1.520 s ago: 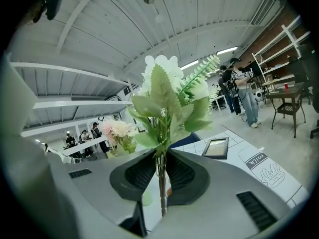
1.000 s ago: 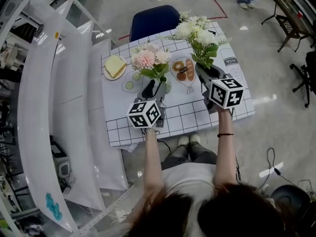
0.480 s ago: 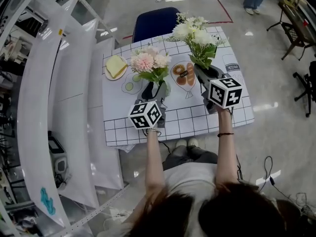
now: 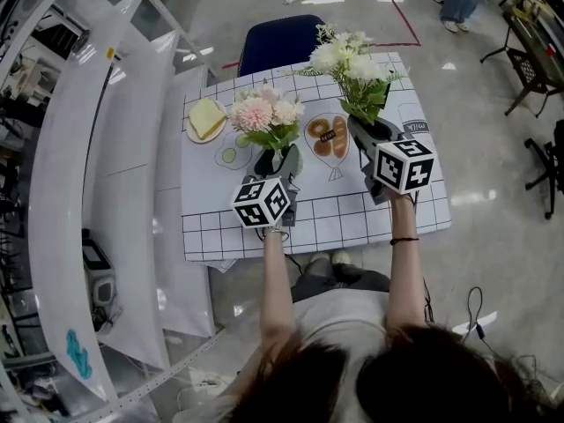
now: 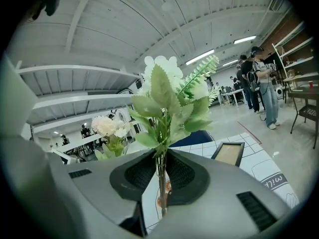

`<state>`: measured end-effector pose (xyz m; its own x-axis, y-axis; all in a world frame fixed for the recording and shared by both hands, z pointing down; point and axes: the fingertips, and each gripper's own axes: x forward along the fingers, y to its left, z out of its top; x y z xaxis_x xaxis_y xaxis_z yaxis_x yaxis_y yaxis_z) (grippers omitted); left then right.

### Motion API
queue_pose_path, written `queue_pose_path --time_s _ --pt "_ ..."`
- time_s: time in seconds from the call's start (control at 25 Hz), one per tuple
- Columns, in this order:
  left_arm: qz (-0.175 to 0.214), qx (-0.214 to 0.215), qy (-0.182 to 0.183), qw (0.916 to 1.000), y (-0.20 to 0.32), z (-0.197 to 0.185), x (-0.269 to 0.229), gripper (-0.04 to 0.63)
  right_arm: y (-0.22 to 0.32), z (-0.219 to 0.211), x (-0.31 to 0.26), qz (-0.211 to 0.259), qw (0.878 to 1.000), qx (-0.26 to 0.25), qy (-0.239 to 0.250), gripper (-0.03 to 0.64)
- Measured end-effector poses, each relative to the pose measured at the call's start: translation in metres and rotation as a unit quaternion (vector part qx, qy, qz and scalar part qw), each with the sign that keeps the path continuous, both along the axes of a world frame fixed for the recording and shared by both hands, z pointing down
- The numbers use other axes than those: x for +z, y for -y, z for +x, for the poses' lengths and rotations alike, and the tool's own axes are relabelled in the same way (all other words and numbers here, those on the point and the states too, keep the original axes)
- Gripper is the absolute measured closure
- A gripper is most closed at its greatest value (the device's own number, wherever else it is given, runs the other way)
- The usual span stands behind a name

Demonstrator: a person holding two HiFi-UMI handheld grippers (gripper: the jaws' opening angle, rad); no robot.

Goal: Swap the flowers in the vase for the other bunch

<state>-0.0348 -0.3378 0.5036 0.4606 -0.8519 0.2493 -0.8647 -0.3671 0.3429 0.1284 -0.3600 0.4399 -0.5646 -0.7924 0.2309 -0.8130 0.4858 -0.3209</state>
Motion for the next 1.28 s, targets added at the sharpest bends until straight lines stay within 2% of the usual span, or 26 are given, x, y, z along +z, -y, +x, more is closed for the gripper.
queue_pose_path --time_s 0.68,1.28 --pt "0.013 0.007 0.002 0.9999 0.007 0.009 -0.001 0.373 0.005 0.011 0.003 -0.003 1.0 0.002 -0.001 0.56" --pt "0.019 0.006 0.007 0.9998 0.007 0.004 -0.002 0.456 0.006 0.011 0.001 -0.001 1.0 0.005 -0.001 0.56"
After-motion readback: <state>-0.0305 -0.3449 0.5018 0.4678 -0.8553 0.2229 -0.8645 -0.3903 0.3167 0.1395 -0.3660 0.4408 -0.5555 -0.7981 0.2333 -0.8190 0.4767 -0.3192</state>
